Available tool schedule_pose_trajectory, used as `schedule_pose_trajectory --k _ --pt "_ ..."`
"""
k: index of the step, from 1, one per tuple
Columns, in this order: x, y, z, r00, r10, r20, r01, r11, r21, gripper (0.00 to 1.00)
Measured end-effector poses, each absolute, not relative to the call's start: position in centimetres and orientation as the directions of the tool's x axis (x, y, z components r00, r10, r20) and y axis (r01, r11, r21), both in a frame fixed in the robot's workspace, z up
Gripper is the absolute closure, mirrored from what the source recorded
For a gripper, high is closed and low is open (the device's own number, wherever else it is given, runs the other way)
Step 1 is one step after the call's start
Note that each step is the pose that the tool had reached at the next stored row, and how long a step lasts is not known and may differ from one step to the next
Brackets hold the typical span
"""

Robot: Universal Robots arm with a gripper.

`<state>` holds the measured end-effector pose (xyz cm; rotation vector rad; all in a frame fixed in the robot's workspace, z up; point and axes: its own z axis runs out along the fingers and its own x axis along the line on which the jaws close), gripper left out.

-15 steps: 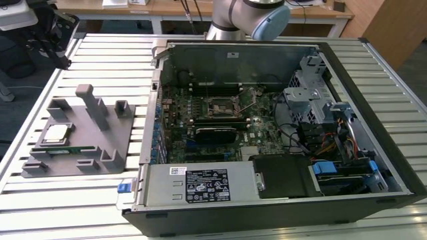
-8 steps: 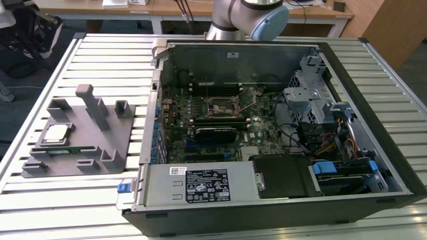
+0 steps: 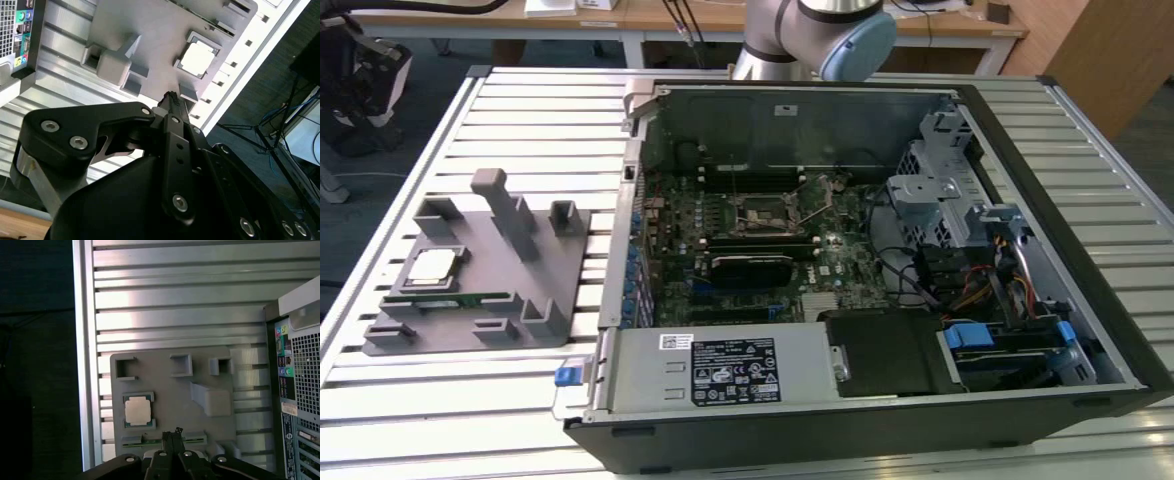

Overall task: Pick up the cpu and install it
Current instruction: 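Reach for the cpu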

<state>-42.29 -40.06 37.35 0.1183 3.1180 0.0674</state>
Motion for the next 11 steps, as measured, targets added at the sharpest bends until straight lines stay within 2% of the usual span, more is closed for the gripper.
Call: schedule_pose_trajectory --k 11 --pt "-44.5 -40.1 37.0 -0.997 0.076 -0.017 0.075 0.996 0.044 0.89"
